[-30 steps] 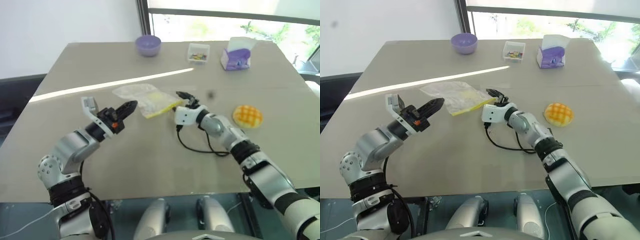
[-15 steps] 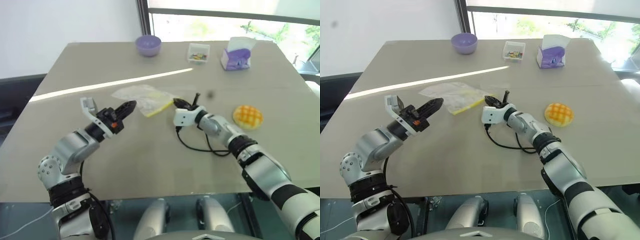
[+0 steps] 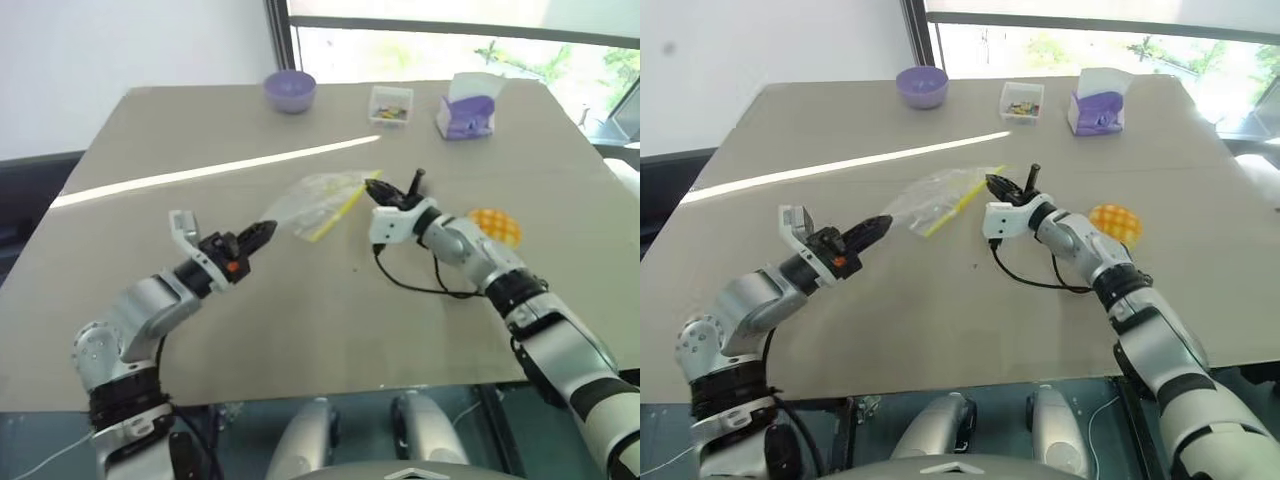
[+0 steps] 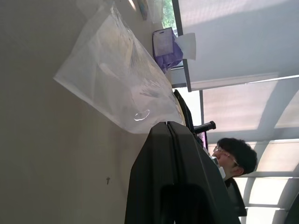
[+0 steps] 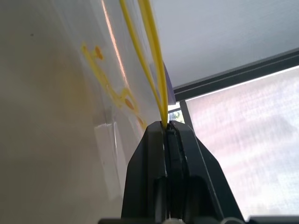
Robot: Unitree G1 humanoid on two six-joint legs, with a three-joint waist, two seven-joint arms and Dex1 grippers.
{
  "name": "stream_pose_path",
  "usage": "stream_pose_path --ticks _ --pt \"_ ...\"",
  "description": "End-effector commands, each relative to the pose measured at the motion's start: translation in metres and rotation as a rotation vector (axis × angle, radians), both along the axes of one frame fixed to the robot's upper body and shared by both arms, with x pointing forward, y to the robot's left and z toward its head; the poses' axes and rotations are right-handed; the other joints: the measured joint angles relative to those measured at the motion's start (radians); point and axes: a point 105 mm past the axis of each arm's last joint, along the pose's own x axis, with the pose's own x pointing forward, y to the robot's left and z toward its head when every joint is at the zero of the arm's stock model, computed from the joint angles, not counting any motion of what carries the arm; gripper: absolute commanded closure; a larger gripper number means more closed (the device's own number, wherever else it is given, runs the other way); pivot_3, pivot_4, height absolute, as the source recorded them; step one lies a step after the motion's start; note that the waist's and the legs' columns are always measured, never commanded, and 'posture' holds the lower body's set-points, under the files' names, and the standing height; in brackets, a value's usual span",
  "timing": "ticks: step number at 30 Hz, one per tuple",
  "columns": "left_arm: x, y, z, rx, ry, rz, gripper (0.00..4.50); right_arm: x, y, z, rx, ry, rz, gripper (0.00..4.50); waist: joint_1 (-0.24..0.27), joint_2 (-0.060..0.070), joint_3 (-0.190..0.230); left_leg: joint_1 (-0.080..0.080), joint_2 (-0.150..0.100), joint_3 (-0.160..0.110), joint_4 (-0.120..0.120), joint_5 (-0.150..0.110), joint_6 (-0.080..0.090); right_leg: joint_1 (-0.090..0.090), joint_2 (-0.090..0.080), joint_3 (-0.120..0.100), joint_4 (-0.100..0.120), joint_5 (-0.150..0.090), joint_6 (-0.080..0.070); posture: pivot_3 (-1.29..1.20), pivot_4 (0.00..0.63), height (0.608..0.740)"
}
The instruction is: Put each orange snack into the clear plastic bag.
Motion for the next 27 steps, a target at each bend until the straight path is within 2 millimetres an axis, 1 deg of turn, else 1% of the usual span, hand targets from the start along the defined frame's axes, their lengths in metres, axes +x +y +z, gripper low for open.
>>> stream_pose_path --ticks 1,3,4,6,8,9,13,15,18,20,24,27 --pt "-0.013 -0.005 0.007 0.197 -0.086 -0.072 3.11 -0.004 -0.001 0.026 0.04 -0.031 0.006 4.5 -0.002 0.0 0.0 0.0 0.0 0.0 -0.001 0.0 0.0 0.0 0.0 0.0 0.0 0.0 0.0 0.0 0.15 0.74" --pt "-0.022 -0.008 0.006 0.364 -0.132 -0.126 2.34 -0.005 -0.003 0.027 0.038 -0.015 -0.001 4.5 -0.003 0.0 0.0 0.001 0.0 0.001 -0.002 0.0 0.0 0.0 0.001 0.001 0.0 0.0 0.0 0.0 0.15 0.74" --pt "-0.021 -0.006 0.01 0.472 -0.192 -0.119 1.87 -0.006 -0.003 0.028 0.032 -0.007 -0.002 4.5 -0.003 0.0 0.0 0.001 0.001 0.001 -0.002 0.0 0.0 -0.001 0.001 0.001 0.0 0.0 0.0 0.0 0.15 0.74" --pt "-0.021 -0.011 0.026 0.673 -0.365 -0.15 1.87 -0.005 -0.004 0.032 0.019 0.005 -0.011 4.5 -0.001 -0.001 0.002 0.001 0.001 0.002 -0.004 0.0 0.0 -0.001 0.002 0.001 0.0 0.0 -0.001 0.0 0.15 0.74" --pt "-0.017 -0.019 0.031 0.927 -0.54 -0.181 1.87 -0.004 -0.002 0.037 0.01 0.012 -0.017 4.5 0.001 -0.001 0.002 0.001 0.001 0.002 -0.006 0.001 -0.001 -0.001 0.002 0.001 -0.002 0.0 -0.001 0.0 0.15 0.74" --pt "-0.017 -0.026 0.031 0.988 -0.596 -0.204 1.87 -0.003 -0.001 0.039 0.009 0.018 -0.026 4.5 0.003 0.0 0.002 0.001 0.001 0.001 -0.006 0.001 -0.001 -0.001 0.002 0.001 -0.002 0.0 -0.001 0.0 0.15 0.74" --pt "-0.023 -0.055 0.038 1.055 -0.777 -0.276 1.87 -0.001 0.0 0.05 0.017 0.03 -0.067 4.5 0.004 0.0 0.002 0.0 0.002 0.002 -0.007 0.001 -0.001 -0.002 0.001 0.002 -0.004 0.0 -0.001 0.0 0.15 0.74" --pt "-0.024 -0.065 0.038 1.117 -0.828 -0.308 1.87 -0.001 0.001 0.055 0.029 0.037 -0.087 4.5 0.003 0.0 0.003 -0.003 0.002 0.002 -0.008 0.001 -0.001 -0.005 0.001 0.002 -0.004 0.0 -0.001 0.0 0.15 0.74" --pt "-0.022 -0.073 0.042 1.197 -0.881 -0.322 1.87 -0.001 0.006 0.058 0.039 0.048 -0.097 4.5 0.0 0.0 0.002 -0.007 0.002 0.004 -0.008 0.001 -0.001 -0.011 0.001 0.003 -0.002 0.0 -0.001 0.0 0.15 0.74" --pt "-0.018 -0.074 0.044 1.24 -0.896 -0.321 1.87 -0.002 0.008 0.058 0.045 0.053 -0.101 4.5 0.0 0.0 0.002 -0.01 0.003 0.004 -0.007 0.001 -0.001 -0.015 0.002 0.003 -0.001 0.0 -0.001 0.0 0.15 0.74" --pt "-0.009 -0.076 0.042 1.32 -0.909 -0.294 1.87 -0.002 0.012 0.058 0.061 0.064 -0.108 4.5 0.0 0.0 0.002 -0.011 0.002 0.004 -0.007 0.001 -0.001 -0.015 0.002 0.003 -0.001 0.0 -0.001 0.0 0.15 0.74" --pt "-0.004 -0.081 0.039 1.335 -0.911 -0.279 1.87 -0.003 0.015 0.06 0.074 0.069 -0.106 4.5 0.0 0.0 0.002 -0.012 0.002 0.004 -0.007 0.001 -0.001 -0.015 0.001 0.003 -0.001 0.0 0.0 0.0 0.15 0.74"
